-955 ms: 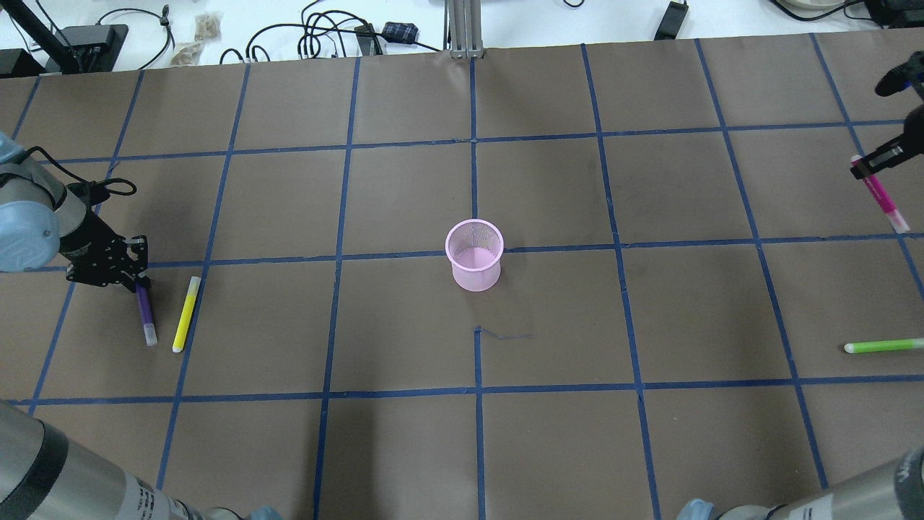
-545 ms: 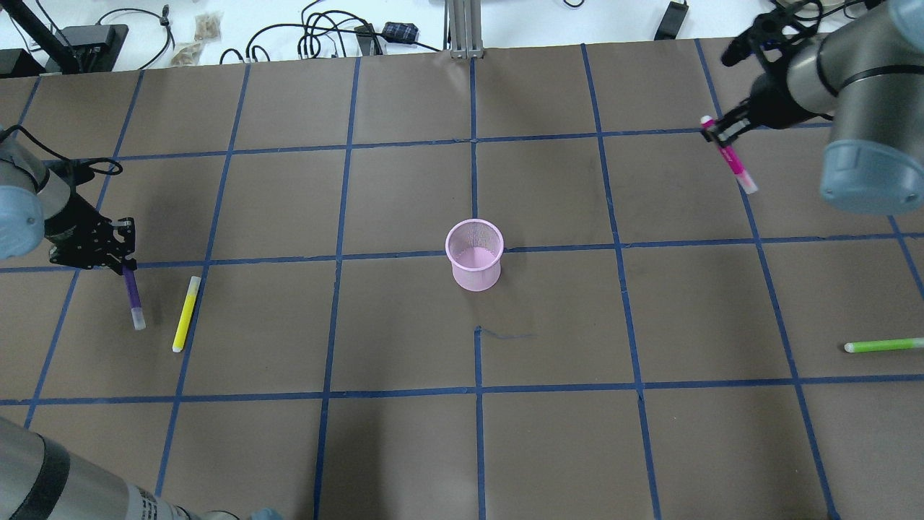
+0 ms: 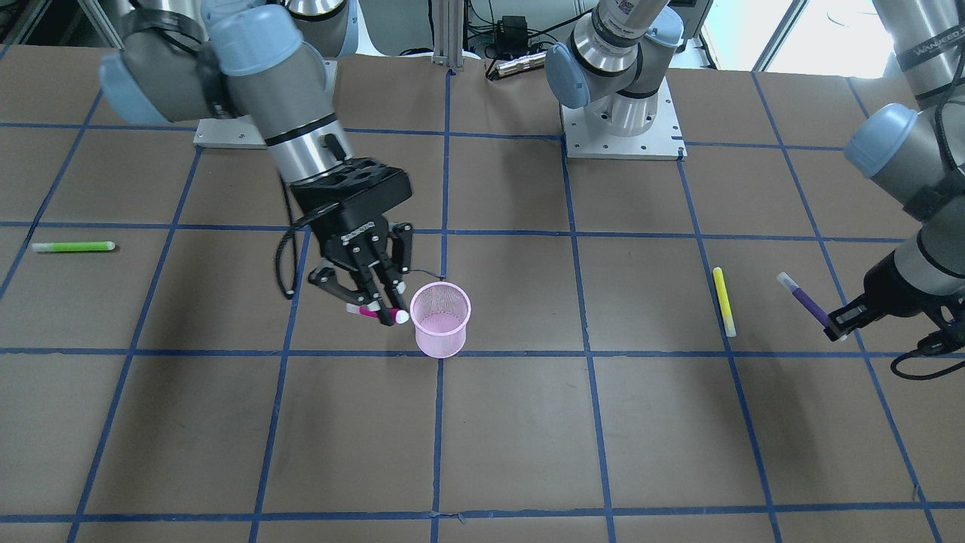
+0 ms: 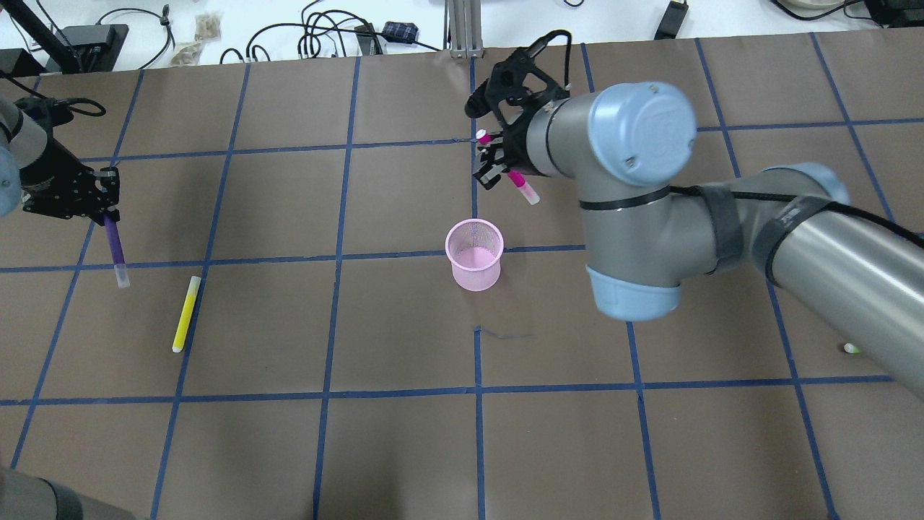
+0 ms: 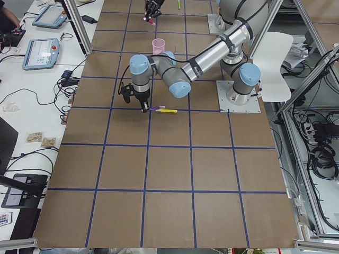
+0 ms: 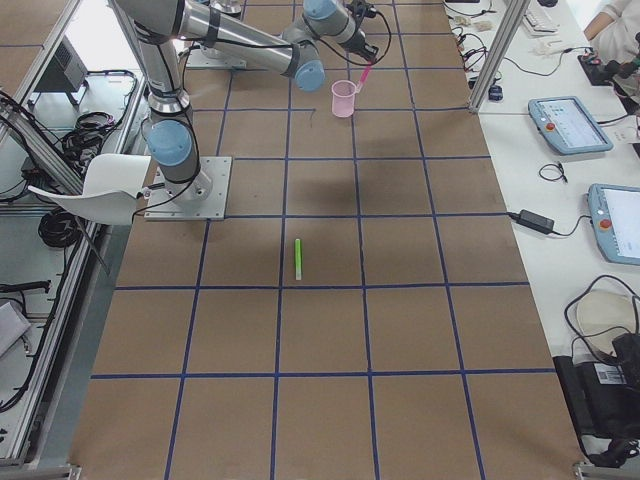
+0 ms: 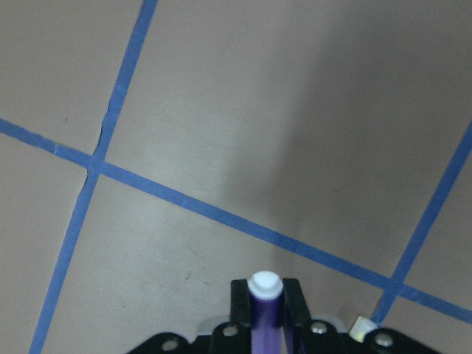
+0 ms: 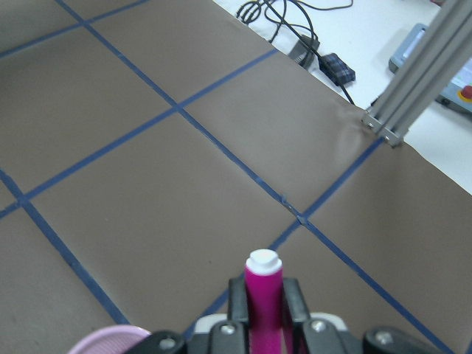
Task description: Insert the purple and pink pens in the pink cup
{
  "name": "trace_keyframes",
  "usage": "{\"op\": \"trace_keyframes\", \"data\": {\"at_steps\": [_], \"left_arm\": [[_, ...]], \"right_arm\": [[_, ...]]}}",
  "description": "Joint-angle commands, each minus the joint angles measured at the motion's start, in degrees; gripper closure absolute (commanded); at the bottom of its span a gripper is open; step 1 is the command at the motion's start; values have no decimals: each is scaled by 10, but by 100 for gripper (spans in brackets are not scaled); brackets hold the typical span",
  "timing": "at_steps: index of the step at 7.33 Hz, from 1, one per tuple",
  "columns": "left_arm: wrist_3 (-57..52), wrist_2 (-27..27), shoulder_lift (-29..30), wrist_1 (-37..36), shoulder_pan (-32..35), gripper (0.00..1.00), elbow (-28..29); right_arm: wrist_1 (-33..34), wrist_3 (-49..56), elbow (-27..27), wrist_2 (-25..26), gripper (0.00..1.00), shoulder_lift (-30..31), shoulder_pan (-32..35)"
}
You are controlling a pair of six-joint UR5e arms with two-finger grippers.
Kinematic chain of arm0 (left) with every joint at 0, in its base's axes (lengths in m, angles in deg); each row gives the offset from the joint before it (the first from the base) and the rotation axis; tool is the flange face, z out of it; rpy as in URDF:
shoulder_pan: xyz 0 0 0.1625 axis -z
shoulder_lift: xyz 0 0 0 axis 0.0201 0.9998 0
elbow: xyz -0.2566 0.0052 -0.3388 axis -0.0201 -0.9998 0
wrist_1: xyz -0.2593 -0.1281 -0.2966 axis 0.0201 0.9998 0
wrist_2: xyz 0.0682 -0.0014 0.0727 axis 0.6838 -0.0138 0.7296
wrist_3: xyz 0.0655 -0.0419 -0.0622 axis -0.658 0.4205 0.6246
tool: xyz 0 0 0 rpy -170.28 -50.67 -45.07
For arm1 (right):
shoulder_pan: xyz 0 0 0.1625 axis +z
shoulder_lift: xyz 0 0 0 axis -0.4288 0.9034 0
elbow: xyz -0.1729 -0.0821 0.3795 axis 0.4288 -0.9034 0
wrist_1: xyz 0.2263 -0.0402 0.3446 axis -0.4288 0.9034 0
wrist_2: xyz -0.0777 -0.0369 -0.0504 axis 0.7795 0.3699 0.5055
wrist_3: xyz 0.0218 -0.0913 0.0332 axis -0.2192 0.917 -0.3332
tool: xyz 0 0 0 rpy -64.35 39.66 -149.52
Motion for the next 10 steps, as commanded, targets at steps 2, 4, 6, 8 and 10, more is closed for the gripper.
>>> {"op": "trace_keyframes", "data": {"at_steps": [2, 4, 6, 8, 10], "left_arm": [[47, -1, -21, -11, 85, 100, 7], [99, -1, -32, -34, 134, 100, 8], [108, 2, -28, -72, 169, 100, 7], [132, 3, -34, -72, 183, 100, 4], [164, 2, -35, -82, 215, 100, 3]], "right_arm": [[170, -91, 53, 35, 100, -44, 45], [184, -110, 57, 42, 100, -57, 66], [229, -110, 59, 42, 100, -100, 66], [253, -134, 62, 43, 40, -115, 69], [253, -192, 66, 47, 0, -104, 68]]}}
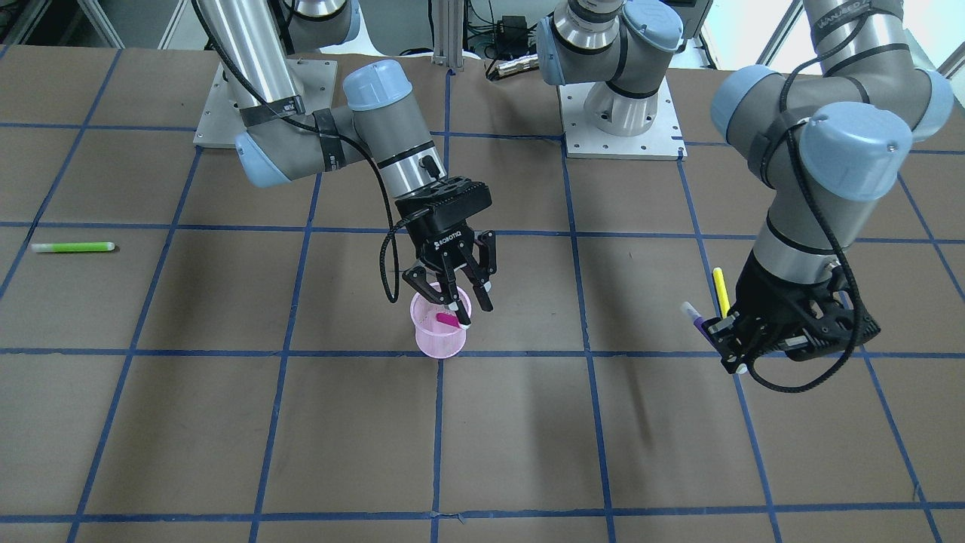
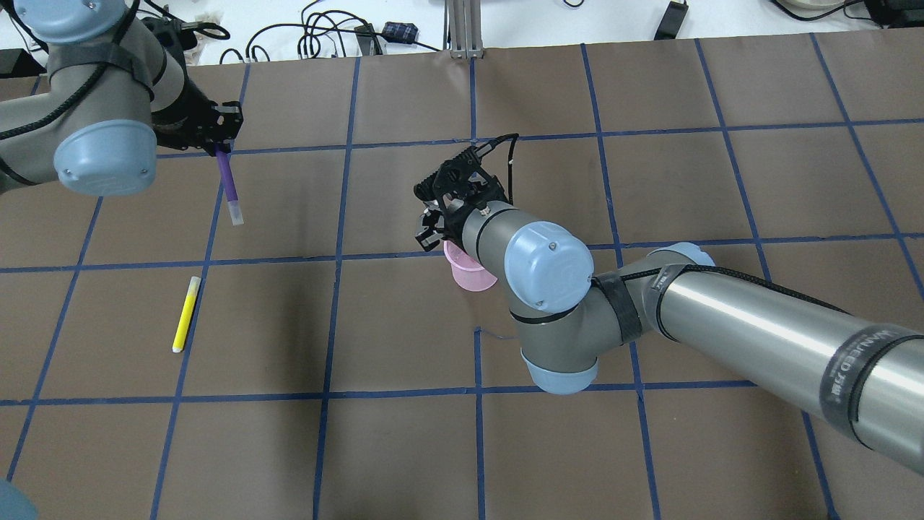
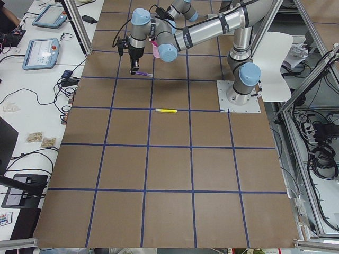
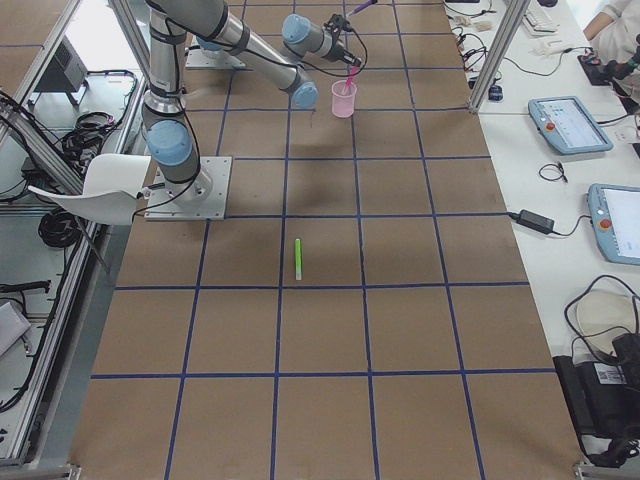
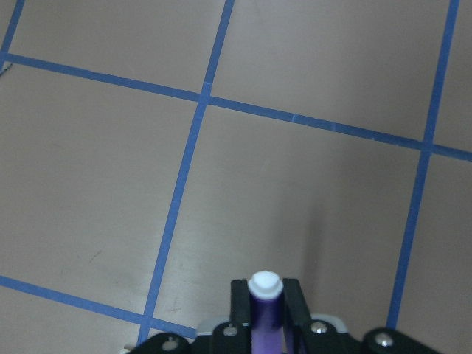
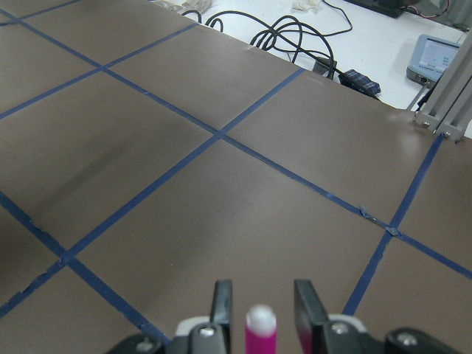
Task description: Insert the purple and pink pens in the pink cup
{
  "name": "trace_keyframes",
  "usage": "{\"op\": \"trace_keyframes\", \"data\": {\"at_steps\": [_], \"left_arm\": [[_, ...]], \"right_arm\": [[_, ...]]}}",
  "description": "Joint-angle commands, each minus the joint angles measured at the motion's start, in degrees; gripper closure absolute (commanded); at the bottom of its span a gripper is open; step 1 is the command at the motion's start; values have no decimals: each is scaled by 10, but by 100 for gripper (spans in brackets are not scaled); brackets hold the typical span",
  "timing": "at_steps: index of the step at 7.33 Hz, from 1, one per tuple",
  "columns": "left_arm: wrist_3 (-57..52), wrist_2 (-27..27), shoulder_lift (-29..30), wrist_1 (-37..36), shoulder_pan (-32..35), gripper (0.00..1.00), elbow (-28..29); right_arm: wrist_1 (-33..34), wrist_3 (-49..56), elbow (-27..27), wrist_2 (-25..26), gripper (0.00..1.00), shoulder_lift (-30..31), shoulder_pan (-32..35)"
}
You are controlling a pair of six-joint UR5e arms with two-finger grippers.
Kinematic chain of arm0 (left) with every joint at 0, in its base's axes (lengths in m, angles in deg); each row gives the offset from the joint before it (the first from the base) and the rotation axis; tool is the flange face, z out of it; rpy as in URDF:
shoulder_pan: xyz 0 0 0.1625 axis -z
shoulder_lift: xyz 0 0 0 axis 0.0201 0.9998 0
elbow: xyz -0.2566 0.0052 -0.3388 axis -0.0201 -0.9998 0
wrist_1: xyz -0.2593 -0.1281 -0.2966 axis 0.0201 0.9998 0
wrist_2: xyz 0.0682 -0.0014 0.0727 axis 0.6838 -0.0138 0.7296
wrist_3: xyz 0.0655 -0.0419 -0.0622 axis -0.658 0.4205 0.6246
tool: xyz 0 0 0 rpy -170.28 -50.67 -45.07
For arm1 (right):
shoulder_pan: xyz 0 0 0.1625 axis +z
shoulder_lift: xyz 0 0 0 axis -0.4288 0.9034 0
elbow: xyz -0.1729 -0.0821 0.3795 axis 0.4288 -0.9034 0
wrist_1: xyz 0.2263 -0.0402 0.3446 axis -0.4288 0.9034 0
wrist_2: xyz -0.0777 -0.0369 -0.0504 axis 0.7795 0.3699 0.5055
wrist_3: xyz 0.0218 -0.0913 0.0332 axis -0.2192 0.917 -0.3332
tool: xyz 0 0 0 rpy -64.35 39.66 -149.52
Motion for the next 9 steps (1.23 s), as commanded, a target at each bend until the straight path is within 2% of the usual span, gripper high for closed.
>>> {"op": "trace_keyframes", "data": {"at_steps": [1, 2, 4, 6, 7, 8, 9], "left_arm": [[38, -1, 0, -25, 37, 100, 0], [72, 6, 3, -41, 64, 100, 0], [162, 52, 18, -125, 146, 100, -4], [289, 65, 22, -128, 211, 100, -4], [328, 79, 24, -127, 244, 100, -4], [334, 95, 23, -128, 276, 100, -2], [333, 99, 25, -128, 299, 100, 0]], "right_arm": [[-6, -26, -10, 2, 0, 20, -12], [-49, -27, -22, 10, 0, 54, -26], [-247, -34, -83, 19, 0, 115, -113], [-511, -33, -174, 18, 0, 159, -190], [-620, -29, -215, 19, 0, 174, -210], [-752, -29, -253, 18, 0, 178, -224], [-839, -24, -289, 17, 0, 178, -245]]}}
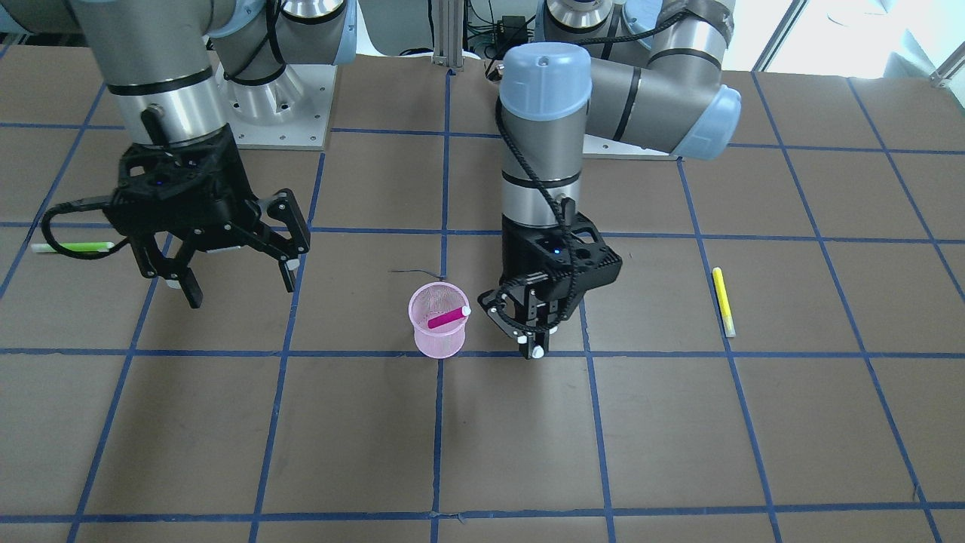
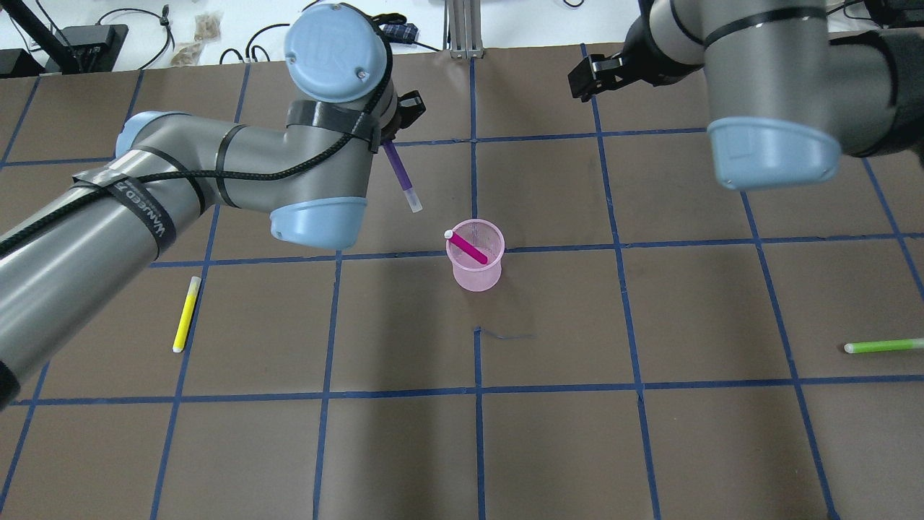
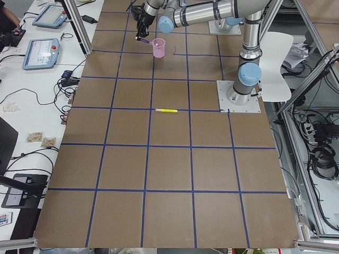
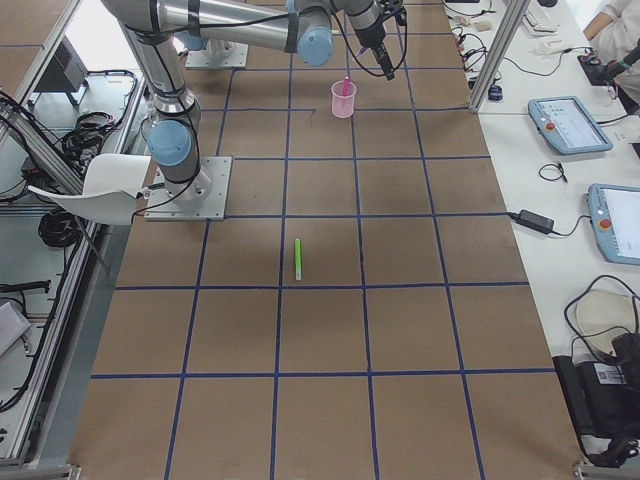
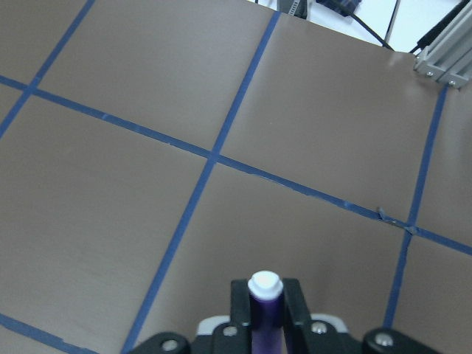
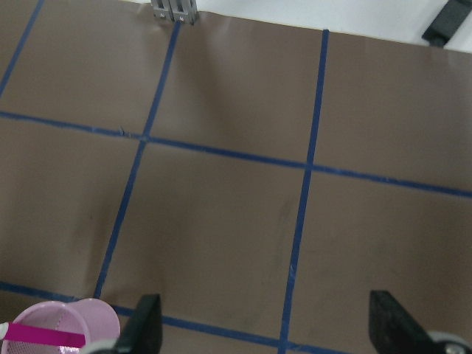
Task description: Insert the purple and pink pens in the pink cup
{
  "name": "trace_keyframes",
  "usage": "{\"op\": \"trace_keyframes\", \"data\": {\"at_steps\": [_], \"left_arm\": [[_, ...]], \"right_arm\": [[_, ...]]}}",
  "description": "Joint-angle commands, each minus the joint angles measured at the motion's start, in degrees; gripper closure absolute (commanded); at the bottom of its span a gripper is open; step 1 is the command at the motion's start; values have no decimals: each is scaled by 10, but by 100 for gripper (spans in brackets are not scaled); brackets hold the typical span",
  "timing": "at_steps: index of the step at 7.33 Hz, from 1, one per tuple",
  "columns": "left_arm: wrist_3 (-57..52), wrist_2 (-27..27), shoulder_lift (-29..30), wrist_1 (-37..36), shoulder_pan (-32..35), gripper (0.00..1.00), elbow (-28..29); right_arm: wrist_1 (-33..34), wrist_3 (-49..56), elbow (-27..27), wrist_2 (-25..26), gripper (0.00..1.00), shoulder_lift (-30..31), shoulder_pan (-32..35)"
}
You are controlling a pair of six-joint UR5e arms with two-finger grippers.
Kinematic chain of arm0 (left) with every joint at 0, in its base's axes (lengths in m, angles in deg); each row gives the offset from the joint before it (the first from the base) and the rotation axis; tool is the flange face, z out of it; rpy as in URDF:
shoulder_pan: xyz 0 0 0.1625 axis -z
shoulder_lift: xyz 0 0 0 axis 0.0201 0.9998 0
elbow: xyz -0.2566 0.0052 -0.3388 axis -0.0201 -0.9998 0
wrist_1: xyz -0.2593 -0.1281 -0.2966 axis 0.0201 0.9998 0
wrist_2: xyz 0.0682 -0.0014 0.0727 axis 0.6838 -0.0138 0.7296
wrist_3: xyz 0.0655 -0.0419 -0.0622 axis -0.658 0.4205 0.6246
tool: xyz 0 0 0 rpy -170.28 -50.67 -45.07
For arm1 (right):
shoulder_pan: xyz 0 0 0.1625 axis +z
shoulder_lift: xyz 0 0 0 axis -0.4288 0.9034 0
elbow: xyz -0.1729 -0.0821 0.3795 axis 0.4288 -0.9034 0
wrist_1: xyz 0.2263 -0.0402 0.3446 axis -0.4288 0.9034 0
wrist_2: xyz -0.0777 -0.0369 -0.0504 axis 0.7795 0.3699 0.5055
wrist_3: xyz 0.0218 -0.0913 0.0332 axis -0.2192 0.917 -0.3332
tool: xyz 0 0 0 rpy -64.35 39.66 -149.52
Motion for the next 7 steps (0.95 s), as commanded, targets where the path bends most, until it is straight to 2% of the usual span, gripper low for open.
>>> {"op": "trace_keyframes", "data": {"at_steps": [1, 2, 6, 7], "left_arm": [[11, 10, 4, -1, 47, 100, 3], [7, 10, 14, -1, 56, 100, 2], [7, 9, 62, -62, 68, 100, -2], [4, 10, 67, -62, 74, 100, -3]], "right_arm": [[-222, 5, -76, -1, 0, 5, -32], [-275, -4, -72, 1, 0, 13, -24], [-286, 7, -60, 21, 0, 15, -32], [-318, 7, -59, 87, 0, 21, -33]]}}
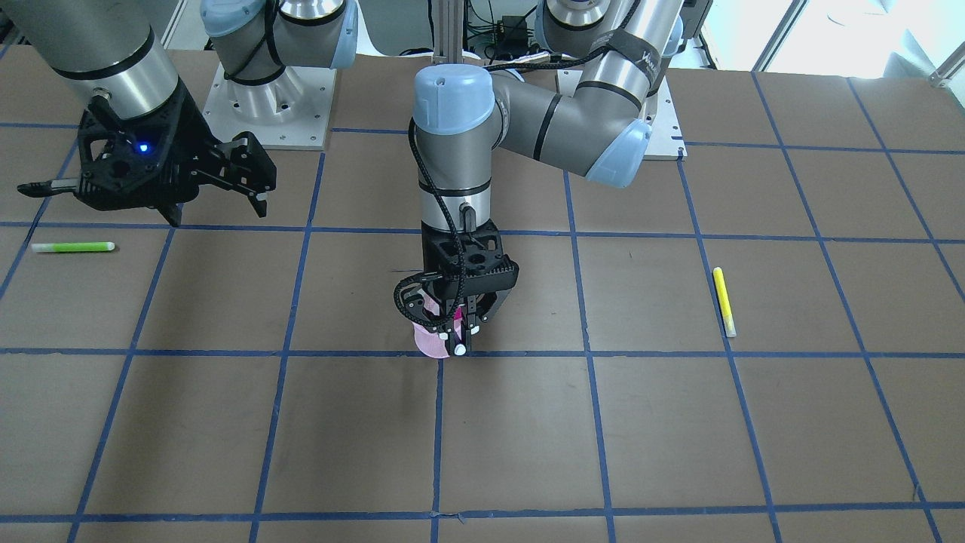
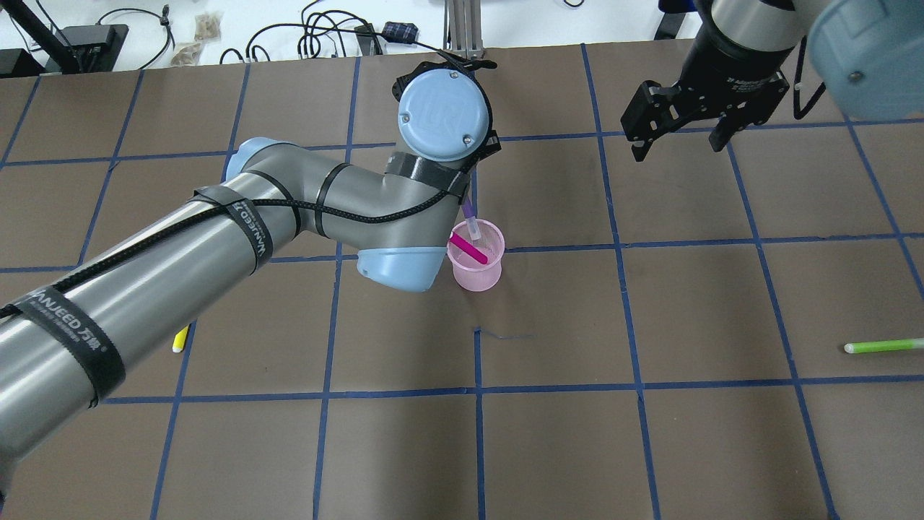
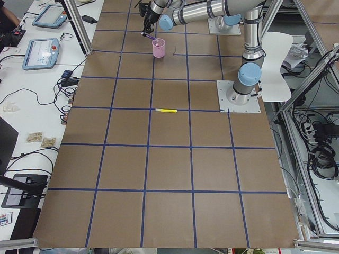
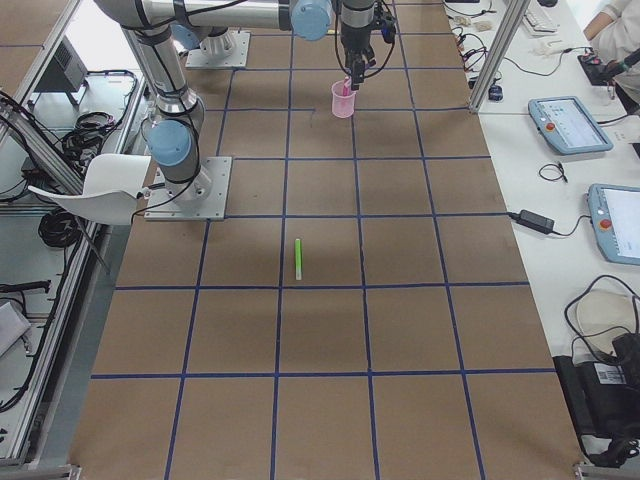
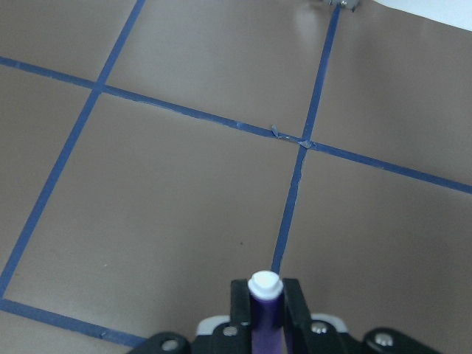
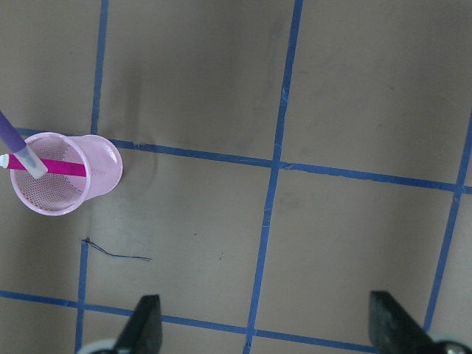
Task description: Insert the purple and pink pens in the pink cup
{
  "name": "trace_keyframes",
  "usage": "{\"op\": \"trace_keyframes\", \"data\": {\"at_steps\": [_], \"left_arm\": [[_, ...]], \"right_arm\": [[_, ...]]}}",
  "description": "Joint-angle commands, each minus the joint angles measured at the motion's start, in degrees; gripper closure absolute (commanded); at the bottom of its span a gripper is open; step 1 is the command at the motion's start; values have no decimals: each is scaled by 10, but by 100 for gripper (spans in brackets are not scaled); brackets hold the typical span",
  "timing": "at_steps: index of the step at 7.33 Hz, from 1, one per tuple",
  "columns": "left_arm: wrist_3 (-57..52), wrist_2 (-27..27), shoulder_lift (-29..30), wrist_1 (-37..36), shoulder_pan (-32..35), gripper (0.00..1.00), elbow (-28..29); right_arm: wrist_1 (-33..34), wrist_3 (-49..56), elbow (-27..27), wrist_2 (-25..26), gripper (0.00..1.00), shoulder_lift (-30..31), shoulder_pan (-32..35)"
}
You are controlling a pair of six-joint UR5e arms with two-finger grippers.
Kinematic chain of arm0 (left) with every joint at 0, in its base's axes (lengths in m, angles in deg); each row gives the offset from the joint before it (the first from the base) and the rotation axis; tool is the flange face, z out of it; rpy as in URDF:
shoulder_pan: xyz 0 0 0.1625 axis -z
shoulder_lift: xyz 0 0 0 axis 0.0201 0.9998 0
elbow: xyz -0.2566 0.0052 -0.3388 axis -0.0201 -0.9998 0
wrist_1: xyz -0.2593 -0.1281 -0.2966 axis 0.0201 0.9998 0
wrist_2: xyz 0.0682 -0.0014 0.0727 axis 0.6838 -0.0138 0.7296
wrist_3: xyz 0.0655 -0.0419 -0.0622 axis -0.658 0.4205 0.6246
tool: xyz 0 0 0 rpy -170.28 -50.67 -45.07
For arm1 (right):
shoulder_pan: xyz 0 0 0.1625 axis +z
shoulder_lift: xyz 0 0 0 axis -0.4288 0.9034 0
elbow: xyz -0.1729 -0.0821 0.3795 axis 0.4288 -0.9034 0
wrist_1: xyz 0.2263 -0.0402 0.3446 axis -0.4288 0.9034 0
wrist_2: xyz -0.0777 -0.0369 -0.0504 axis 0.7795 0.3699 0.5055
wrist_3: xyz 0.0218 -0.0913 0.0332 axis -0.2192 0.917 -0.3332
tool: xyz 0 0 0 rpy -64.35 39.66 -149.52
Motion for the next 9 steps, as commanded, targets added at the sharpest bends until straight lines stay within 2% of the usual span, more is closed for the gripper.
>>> {"op": "trace_keyframes", "data": {"at_steps": [1, 3, 4, 5, 6, 9], "left_arm": [[-2, 0, 14, -5, 11, 100, -2], [0, 2, 16, -5, 31, 100, -18], [-1, 15, 15, -5, 38, 84, -24], [-2, 23, 15, -5, 38, 1, -24], [-15, 47, 14, -5, 39, 0, -23], [-33, 52, -14, -6, 32, 0, -11]], "right_arm": [[-27, -8, 1, 55, 0, 9, -2], [-24, -15, 3, 42, 0, 12, 1], [-25, -36, 1, 18, 0, 8, 0], [-25, -30, 2, 25, 0, 8, 0], [-26, -30, 2, 26, 0, 8, 0], [-26, -29, 2, 26, 0, 8, -1]]}}
